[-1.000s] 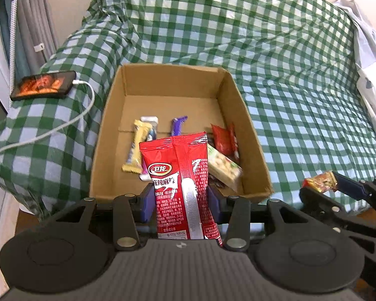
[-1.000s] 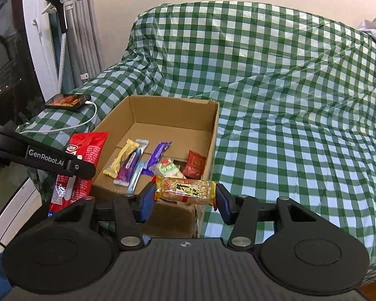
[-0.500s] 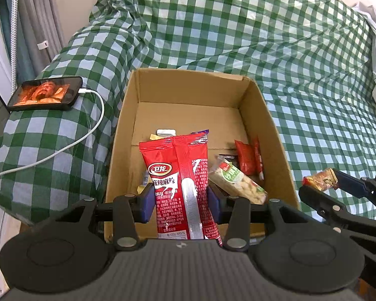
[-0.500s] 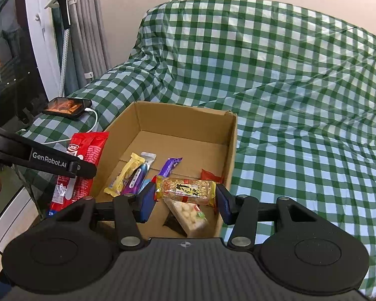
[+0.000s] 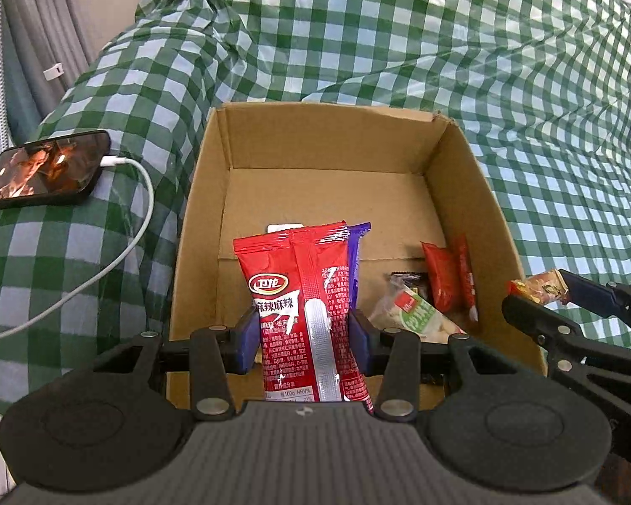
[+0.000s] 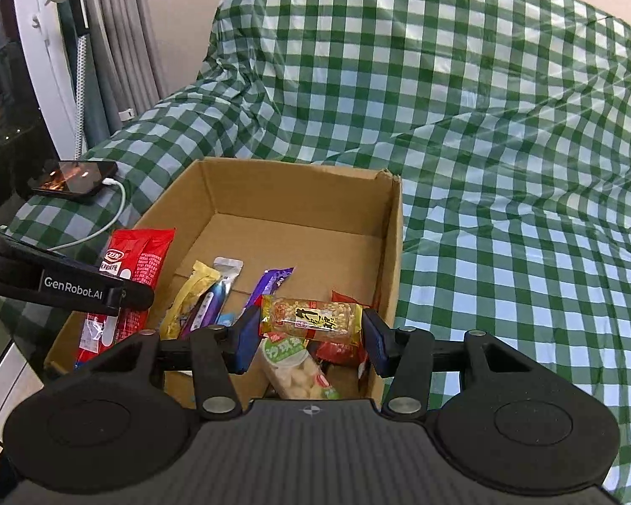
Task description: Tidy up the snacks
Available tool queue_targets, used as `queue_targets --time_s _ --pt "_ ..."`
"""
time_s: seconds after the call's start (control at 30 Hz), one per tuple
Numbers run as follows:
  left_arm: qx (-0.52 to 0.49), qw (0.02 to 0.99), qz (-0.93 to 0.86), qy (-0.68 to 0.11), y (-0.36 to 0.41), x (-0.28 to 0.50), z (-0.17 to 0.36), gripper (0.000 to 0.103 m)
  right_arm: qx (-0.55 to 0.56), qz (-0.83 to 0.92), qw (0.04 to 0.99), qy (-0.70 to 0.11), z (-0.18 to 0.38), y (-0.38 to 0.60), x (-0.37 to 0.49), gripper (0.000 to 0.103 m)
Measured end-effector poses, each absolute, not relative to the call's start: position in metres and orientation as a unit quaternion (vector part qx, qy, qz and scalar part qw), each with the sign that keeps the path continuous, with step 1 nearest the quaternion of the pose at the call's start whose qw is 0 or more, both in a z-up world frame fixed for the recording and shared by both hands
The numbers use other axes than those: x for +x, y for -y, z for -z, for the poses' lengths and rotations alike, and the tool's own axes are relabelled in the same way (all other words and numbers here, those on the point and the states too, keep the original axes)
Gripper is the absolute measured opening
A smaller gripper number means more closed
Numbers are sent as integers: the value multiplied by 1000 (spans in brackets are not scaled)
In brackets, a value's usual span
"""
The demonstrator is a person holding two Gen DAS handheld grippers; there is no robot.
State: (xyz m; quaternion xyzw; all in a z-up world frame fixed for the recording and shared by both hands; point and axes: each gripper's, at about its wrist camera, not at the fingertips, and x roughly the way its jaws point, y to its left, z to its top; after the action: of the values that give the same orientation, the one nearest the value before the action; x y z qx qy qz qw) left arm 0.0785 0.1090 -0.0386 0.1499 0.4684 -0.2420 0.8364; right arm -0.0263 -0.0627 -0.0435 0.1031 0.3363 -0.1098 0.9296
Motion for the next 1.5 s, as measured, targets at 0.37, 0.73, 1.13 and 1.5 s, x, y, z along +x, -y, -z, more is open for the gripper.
queue_targets --time_s 0.37,0.73,1.13,1.5 --pt "170 828 236 -479 -85 104 62 49 116 106 925 -347 66 77 7 53" --pt "167 827 227 -486 -80 119 69 87 123 95 926 -343 70 88 24 58" --pt "166 831 202 -491 -101 95 54 103 141 110 919 -352 65 81 -9 100" --pt "178 841 196 -472 -126 41 28 103 116 119 926 -338 45 36 -60 102"
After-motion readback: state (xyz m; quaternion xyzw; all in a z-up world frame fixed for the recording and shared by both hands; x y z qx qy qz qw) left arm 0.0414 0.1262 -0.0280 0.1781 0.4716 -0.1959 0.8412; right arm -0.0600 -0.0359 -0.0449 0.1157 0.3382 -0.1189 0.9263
